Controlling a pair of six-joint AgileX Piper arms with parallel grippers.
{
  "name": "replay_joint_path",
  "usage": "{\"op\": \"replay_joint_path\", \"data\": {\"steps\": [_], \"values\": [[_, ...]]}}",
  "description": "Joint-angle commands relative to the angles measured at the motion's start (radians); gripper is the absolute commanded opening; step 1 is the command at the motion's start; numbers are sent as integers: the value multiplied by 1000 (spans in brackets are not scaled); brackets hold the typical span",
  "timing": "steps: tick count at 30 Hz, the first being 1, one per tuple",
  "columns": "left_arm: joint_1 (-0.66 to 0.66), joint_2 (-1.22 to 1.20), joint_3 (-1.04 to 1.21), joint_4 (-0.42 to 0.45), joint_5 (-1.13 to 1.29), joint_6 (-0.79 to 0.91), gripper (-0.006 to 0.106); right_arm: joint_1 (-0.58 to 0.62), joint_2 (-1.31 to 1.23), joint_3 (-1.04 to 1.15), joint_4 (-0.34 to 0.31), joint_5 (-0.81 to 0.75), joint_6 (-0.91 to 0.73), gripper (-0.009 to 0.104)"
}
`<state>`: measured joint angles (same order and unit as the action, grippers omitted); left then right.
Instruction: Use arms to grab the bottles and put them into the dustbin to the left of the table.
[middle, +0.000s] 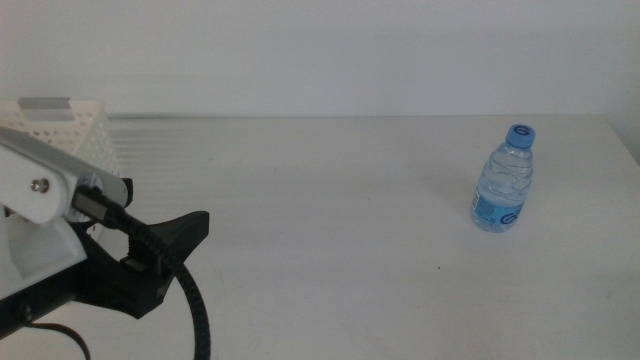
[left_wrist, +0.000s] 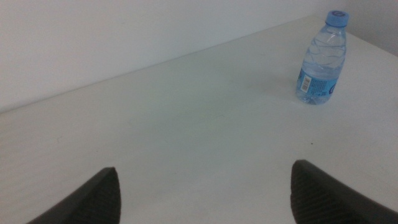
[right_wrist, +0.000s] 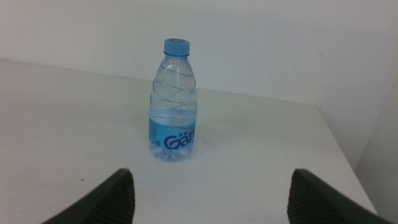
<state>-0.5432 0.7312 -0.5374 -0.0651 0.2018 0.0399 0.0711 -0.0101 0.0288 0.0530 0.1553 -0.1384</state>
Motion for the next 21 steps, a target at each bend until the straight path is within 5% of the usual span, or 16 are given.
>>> {"op": "replay_joint_path", "data": {"steps": [1, 12, 21], "values": [[-5, -5, -29, -4, -81, -14, 90, -6, 2, -11, -18, -119, -7, 64], [-5, -5, -29, -4, -81, -14, 90, -6, 452, -12, -40, -531, 132, 64], [-5, -5, -29, -4, -81, -14, 90, -6, 904, -12, -190, -969, 218, 64]]}}
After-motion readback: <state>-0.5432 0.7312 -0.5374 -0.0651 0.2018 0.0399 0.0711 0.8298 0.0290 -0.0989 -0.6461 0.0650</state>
